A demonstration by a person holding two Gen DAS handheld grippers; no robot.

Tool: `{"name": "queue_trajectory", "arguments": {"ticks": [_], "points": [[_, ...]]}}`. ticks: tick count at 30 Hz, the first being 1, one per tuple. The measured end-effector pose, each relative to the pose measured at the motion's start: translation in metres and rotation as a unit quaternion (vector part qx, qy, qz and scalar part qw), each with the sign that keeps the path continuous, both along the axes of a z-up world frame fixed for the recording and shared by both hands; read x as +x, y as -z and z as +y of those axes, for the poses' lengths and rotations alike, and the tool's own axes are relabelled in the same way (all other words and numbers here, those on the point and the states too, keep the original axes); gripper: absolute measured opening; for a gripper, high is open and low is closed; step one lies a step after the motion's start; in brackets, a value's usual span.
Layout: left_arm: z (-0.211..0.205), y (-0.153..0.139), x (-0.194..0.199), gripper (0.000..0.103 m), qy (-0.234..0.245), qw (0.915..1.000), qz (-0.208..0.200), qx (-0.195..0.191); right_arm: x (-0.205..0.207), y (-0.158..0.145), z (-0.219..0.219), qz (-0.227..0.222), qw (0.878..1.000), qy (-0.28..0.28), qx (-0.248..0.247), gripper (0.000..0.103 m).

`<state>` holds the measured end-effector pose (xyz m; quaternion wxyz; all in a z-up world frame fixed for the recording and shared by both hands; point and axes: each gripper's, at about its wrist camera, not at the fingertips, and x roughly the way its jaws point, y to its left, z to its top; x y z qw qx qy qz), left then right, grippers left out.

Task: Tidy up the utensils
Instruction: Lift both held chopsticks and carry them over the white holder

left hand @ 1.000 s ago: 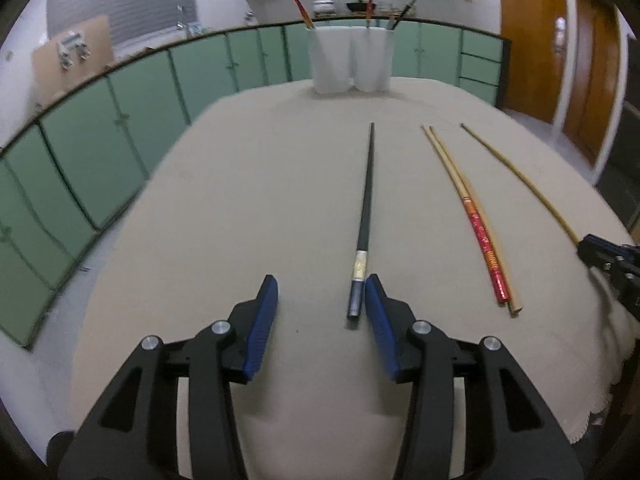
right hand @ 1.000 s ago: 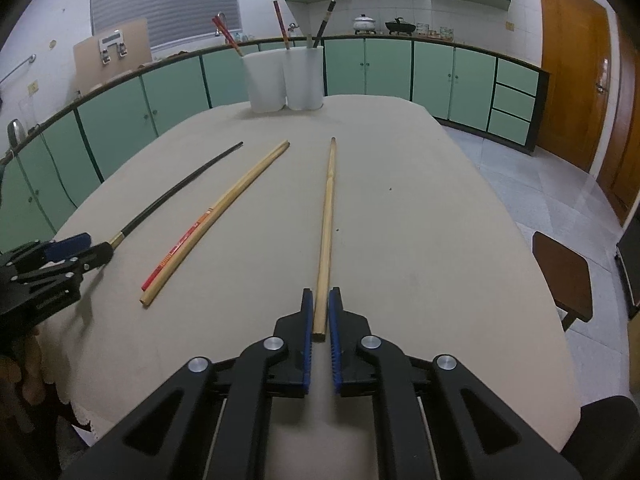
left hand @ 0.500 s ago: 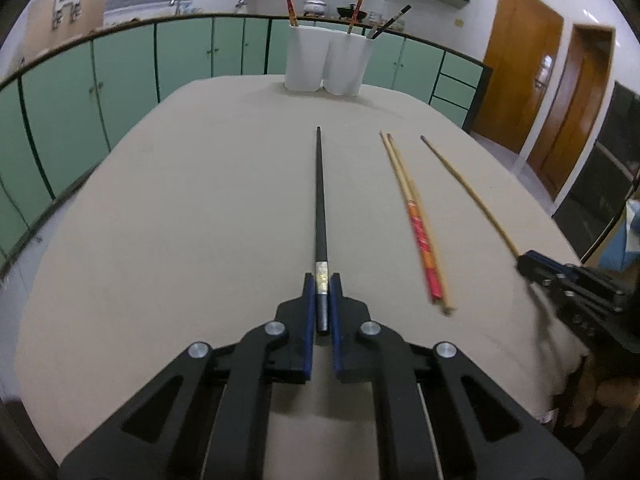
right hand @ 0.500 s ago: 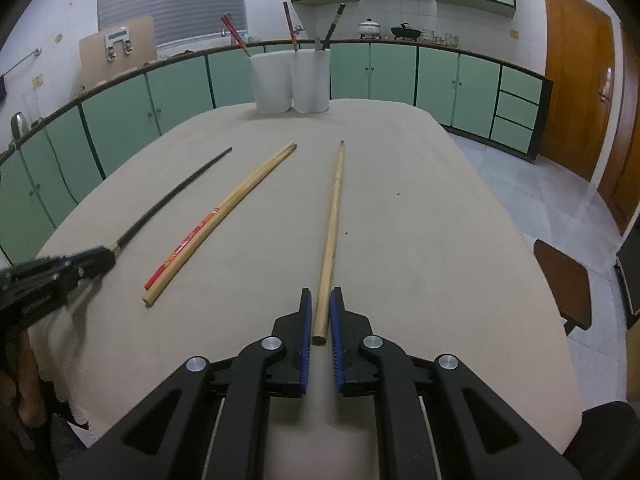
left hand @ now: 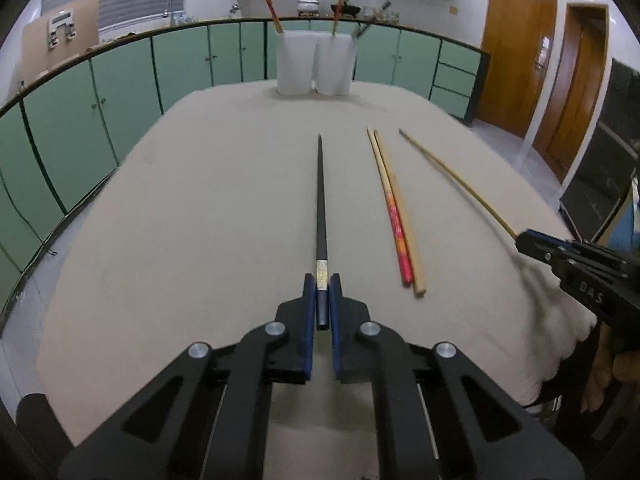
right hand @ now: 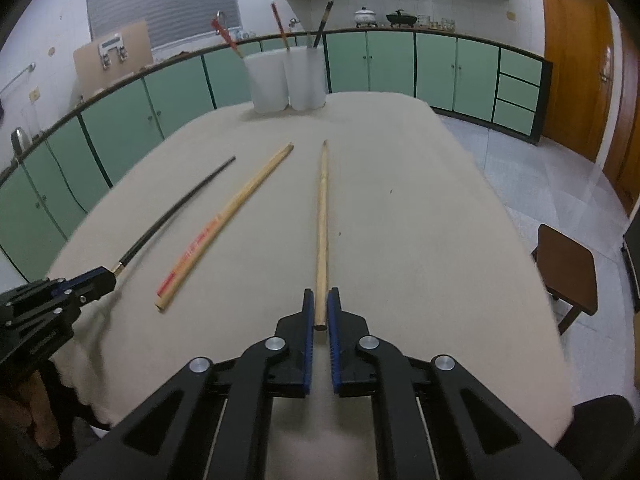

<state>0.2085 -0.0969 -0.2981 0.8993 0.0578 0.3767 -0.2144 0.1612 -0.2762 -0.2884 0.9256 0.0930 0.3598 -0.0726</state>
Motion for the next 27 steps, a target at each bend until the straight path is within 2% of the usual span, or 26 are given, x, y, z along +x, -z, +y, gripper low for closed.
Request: {"name": "queue_trajectory", "arguments": {"ticks": [5, 13, 17, 27], "points": [[0.008, -0.039, 0.002, 0.006, -0.018, 0.9996, 0.007, -0.023, -0.007, -0.05, -0.003, -0.01, 1.0, -0.018, 0.006, 0.007], [0.007, -0.108, 0.013, 0.006, -0.005, 0.9996, -0.018, -0.022, 0.007, -0.141, -0.003, -0.022, 0.996, -0.076, -0.036, 0.007], [0.004, -0.132, 0.026, 0.006, 0.005, 0.9997, -0.018, -0.018, 0.027, -0.175, -0.001, -0.023, 0.993, -0.105, -0.057, 0.007], [-0.009, -0.168, 0.06, 0.006, 0.031, 0.9993, -0.021, -0.001, 0.09, -0.202, 0.002, 0.012, 0.987, -0.144, -0.065, 0.007]]}}
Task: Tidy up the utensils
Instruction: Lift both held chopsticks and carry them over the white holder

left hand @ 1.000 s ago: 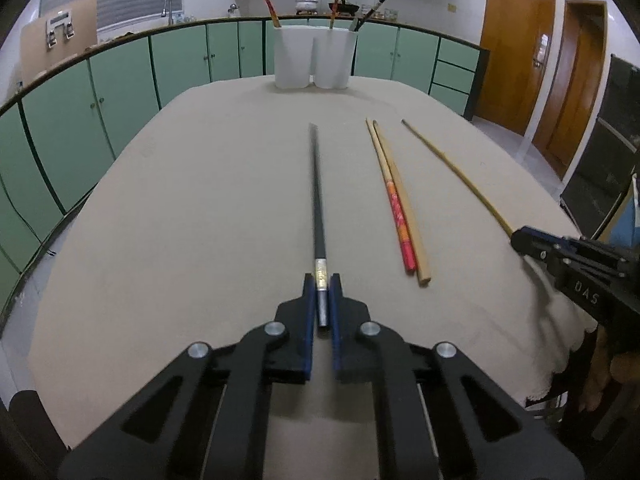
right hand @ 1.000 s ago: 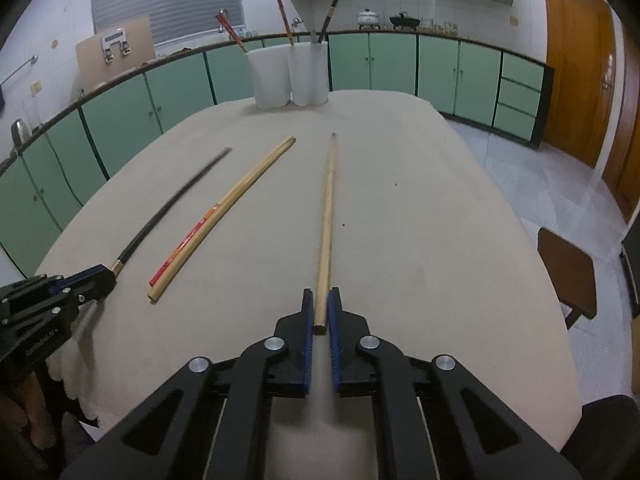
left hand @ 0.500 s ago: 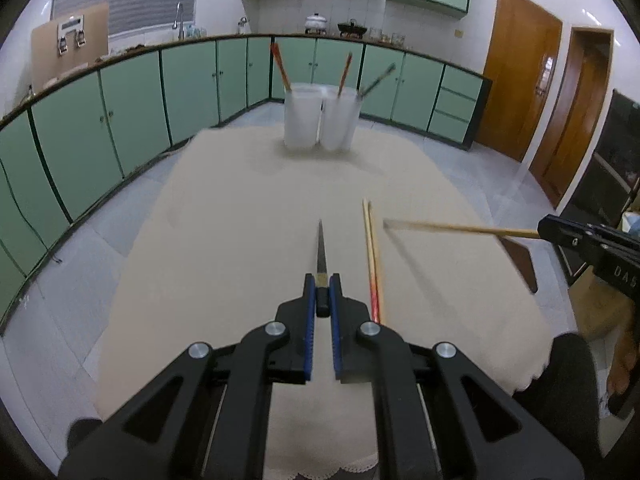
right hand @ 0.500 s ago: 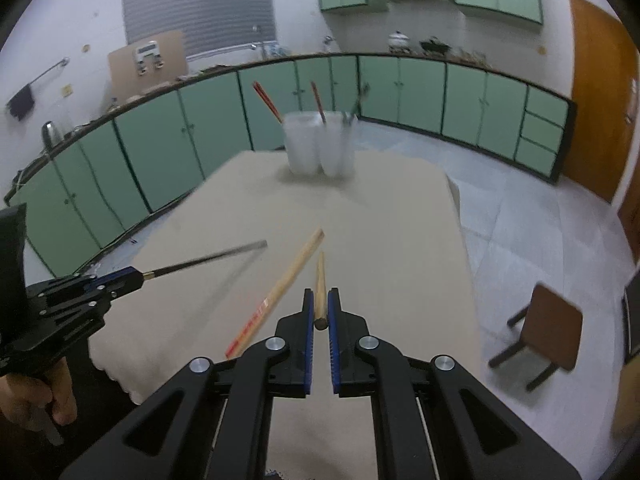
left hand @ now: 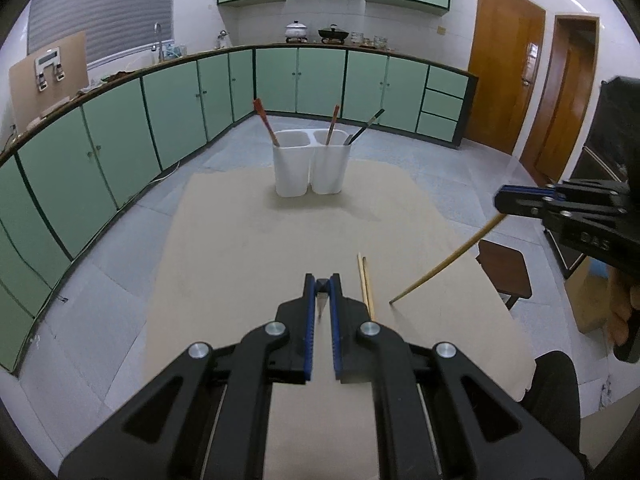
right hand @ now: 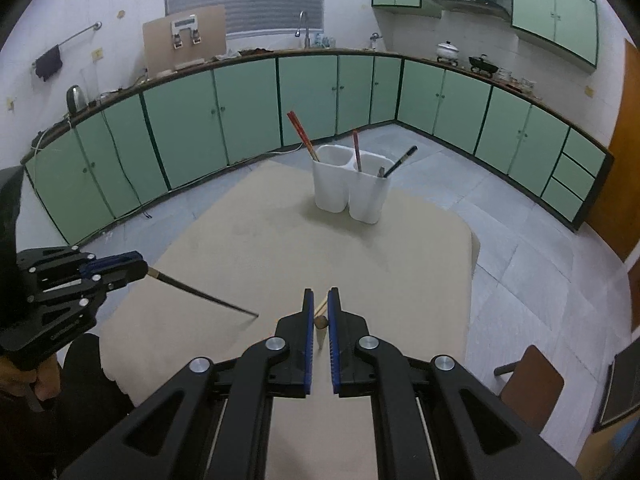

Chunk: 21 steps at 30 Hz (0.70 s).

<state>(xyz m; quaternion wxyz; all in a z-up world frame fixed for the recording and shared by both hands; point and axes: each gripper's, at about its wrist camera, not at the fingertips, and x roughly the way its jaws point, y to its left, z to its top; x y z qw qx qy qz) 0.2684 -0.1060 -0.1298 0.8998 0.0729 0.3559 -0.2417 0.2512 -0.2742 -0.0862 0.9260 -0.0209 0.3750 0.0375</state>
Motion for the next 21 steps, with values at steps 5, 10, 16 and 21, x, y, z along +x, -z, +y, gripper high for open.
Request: {"name": "queue_trajectory", "arguments": {"ticks": [5, 10, 16, 21], "points": [[-0.007, -0.01, 0.012, 0.006, 0.01, 0.9999, -0.006, 0.009, 0.026, -0.006, -0.006, 0.016, 1.0, -0.006, 0.005, 0.007], [-0.014, -0.013, 0.027, 0.006, 0.021, 0.9996, 0.003, 0.015, 0.045, -0.01, -0.015, 0.035, 0.999, -0.009, 0.02, 0.007], [-0.019, -0.02, 0.043, 0.006, 0.035, 0.9991, 0.017, 0.018, 0.065, -0.017, -0.027, 0.052, 0.998, -0.007, 0.04, 0.007], [-0.02, -0.029, 0.057, 0.006, 0.036, 0.9989, 0.025, 0.019, 0.07, -0.032, -0.029, 0.045, 0.998, -0.006, 0.034, 0.007]]}}
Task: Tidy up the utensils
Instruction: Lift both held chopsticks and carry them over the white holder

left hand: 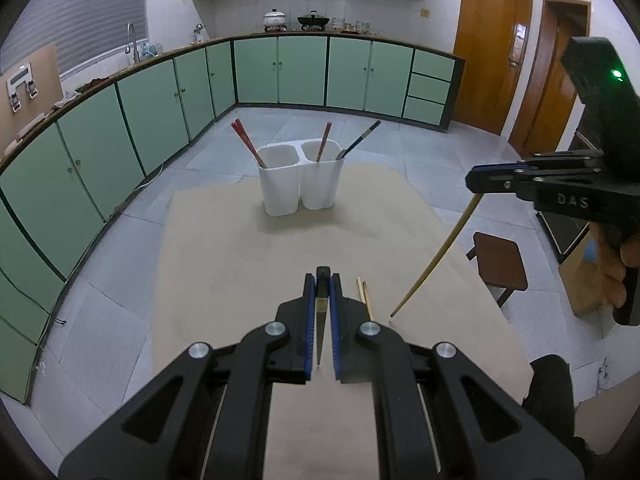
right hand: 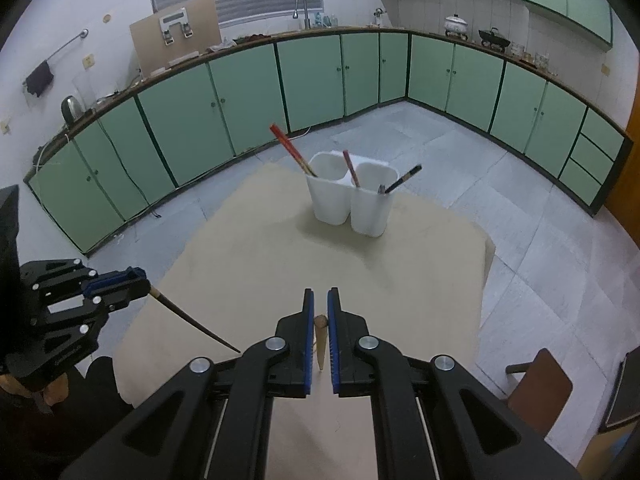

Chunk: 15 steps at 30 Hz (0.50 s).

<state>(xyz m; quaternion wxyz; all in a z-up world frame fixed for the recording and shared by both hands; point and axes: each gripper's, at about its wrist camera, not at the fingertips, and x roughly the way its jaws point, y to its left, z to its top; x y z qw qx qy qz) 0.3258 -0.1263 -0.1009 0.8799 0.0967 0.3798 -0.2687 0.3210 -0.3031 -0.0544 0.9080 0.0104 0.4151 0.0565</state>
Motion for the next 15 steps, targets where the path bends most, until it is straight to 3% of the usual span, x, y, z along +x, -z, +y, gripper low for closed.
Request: {"name": "queue_trajectory", "arguments": {"ticks": [15], "points": [[-0.006, -0.072, 0.052, 0.006, -0.016, 0.9995, -0.018, -0.021, 0.023, -0.08, -0.012, -0.034, 0.999, 0.011, -0.019, 0.007]]}}
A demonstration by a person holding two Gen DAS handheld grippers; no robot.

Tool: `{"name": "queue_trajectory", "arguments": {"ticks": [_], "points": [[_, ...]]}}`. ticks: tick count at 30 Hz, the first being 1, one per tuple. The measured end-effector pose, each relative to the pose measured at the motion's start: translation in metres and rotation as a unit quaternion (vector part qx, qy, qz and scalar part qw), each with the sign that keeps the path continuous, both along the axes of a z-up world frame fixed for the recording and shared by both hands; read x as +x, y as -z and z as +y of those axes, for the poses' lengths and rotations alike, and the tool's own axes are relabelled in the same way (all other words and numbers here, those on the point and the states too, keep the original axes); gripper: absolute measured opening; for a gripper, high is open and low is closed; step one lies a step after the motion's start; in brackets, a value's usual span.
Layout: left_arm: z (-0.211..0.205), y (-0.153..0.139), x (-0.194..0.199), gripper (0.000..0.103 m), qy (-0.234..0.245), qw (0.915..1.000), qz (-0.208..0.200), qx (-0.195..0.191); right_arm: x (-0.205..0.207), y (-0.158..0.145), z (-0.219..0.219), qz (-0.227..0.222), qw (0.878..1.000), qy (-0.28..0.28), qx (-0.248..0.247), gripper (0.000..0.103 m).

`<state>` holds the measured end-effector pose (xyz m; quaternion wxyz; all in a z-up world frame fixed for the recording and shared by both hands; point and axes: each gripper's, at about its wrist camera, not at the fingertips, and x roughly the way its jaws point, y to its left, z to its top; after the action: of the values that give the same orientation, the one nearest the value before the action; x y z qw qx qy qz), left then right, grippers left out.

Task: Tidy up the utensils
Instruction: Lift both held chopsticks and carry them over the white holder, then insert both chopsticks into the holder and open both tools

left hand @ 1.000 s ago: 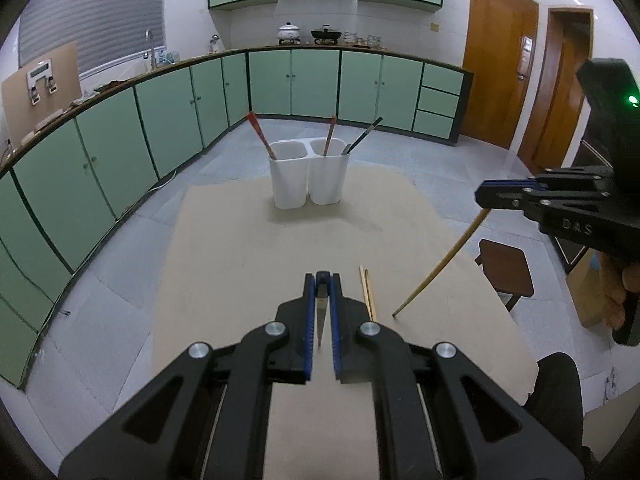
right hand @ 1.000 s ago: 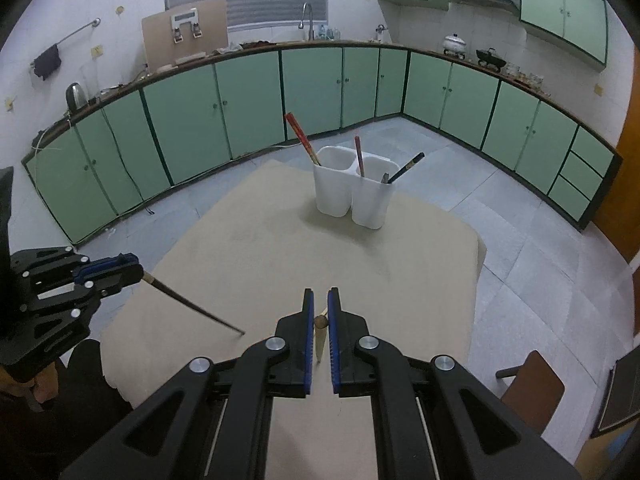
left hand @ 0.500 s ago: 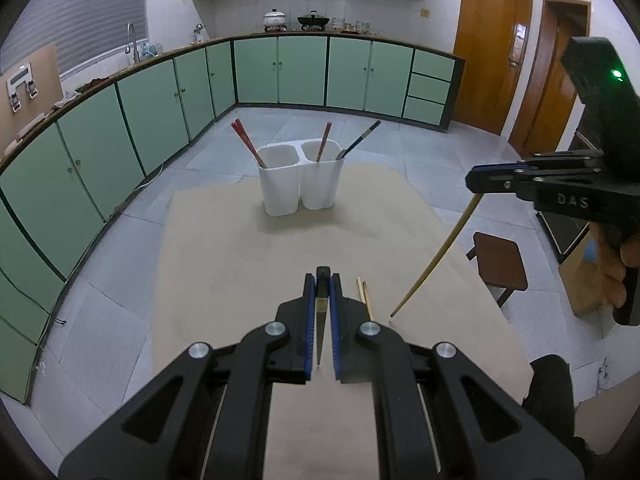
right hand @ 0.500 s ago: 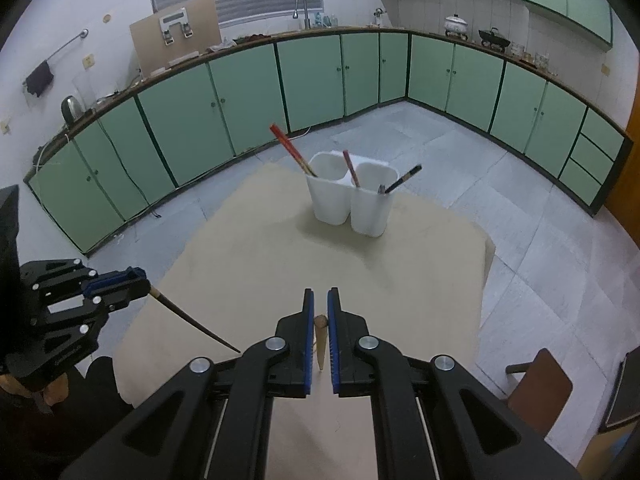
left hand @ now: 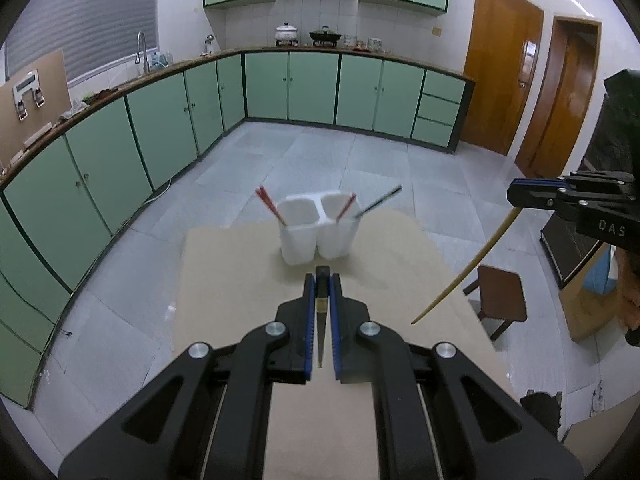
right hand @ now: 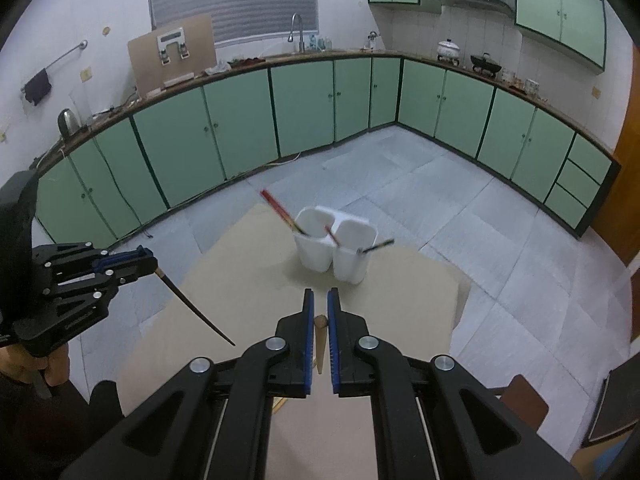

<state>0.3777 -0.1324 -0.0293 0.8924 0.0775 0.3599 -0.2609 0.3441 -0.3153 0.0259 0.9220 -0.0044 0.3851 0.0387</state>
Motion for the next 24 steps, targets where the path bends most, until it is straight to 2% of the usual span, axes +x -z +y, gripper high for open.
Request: {"name": "queue_trajectory", "arguments": {"ticks": [15, 20, 24], "points": [[-0.032, -0.078, 0.069, 0.006, -0.015, 0.9972, -0.06, -0.042, 0.063, -0.062, -0.015, -0.031, 0.999, 0.028, 0.003, 0.007], [-0.046, -0.086, 0.096, 0.006, -0.027, 0.9949, -0.074, -0.063, 0.091, -0.079, -0.018, -0.054, 0.998, 0.04, 0.0, 0.007], [-0.057, -0.08, 0.116, 0.006, -0.032, 0.9935, -0.083, -0.071, 0.109, -0.082, -0.024, -0.068, 0.996, 0.048, 0.008, 0.006]]}}
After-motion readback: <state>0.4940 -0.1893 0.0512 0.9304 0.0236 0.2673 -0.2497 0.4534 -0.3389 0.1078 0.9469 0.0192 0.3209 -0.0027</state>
